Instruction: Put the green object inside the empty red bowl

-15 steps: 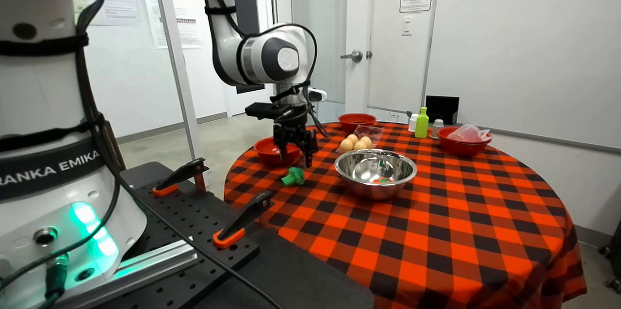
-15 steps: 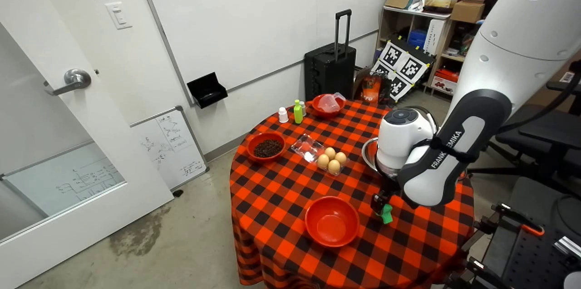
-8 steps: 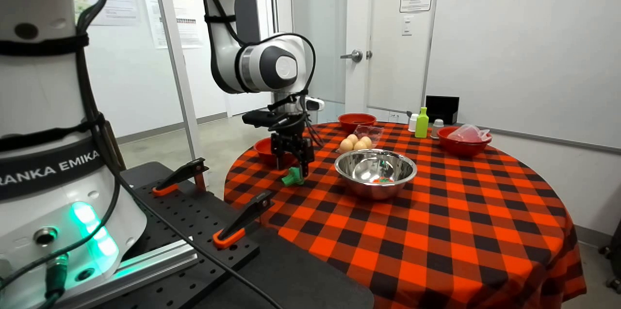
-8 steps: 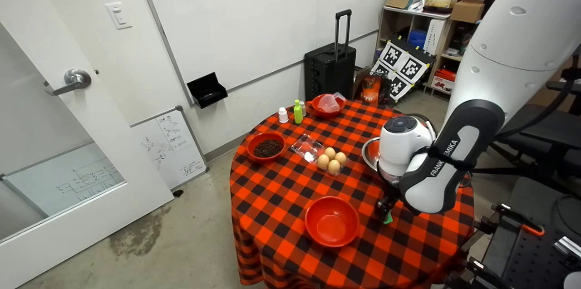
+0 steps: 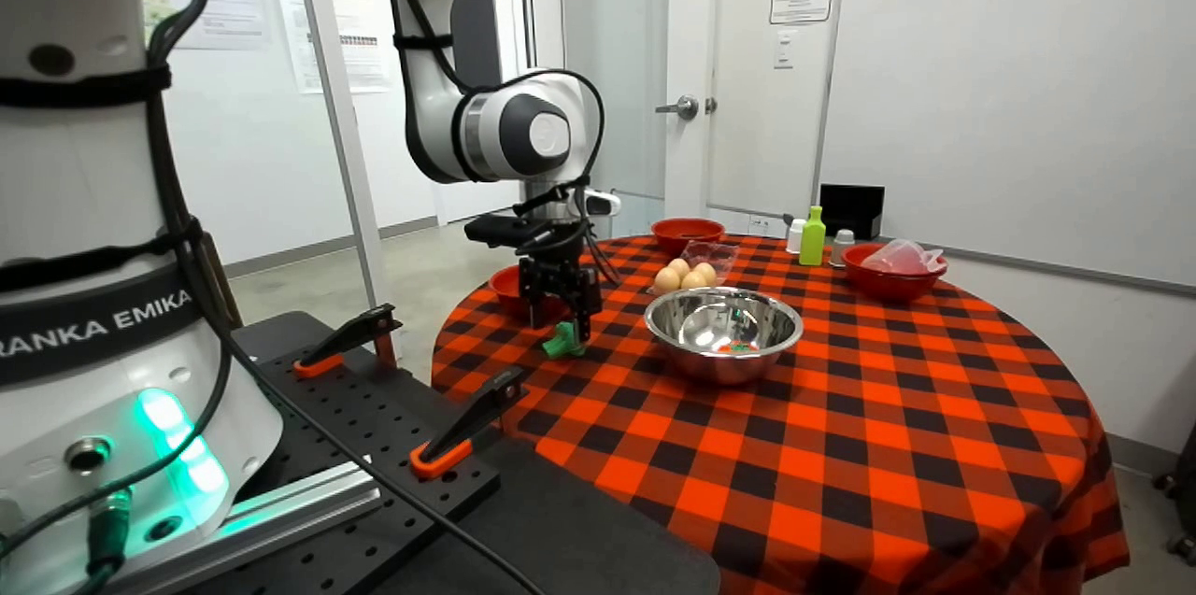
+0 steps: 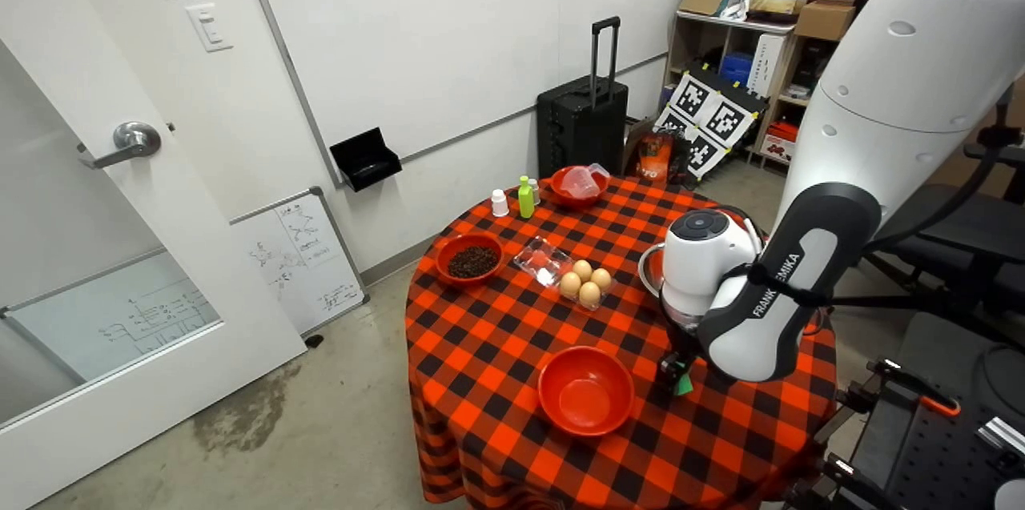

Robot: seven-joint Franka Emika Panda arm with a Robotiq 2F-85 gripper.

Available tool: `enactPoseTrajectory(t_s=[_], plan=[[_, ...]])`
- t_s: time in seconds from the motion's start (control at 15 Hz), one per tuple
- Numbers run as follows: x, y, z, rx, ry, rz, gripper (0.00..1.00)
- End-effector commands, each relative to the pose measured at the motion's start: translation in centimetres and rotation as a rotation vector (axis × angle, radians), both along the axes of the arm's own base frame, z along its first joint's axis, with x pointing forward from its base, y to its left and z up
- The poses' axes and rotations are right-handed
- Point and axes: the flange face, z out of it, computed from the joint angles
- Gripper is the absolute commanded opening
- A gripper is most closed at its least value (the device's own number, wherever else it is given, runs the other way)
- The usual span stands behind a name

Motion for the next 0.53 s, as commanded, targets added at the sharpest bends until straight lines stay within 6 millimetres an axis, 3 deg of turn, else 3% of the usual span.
enactPoseTrajectory(t_s=[0.0, 0.13, 0.2, 0.33, 0.47], plan=[[0.9, 0.7, -0.7, 0.001, 0.002, -0.005, 1.00], [1.3, 0.8, -1.0, 0.004, -0.001, 0.000, 0.95], [1.5, 0.8, -1.3, 0.006, -0.002, -0.001, 0.72], [1.9, 0.8, -1.6, 0.003, -0.001, 0.004, 0.67], [2.2, 0.7, -1.9, 0.001, -0.001, 0.007, 0.54]])
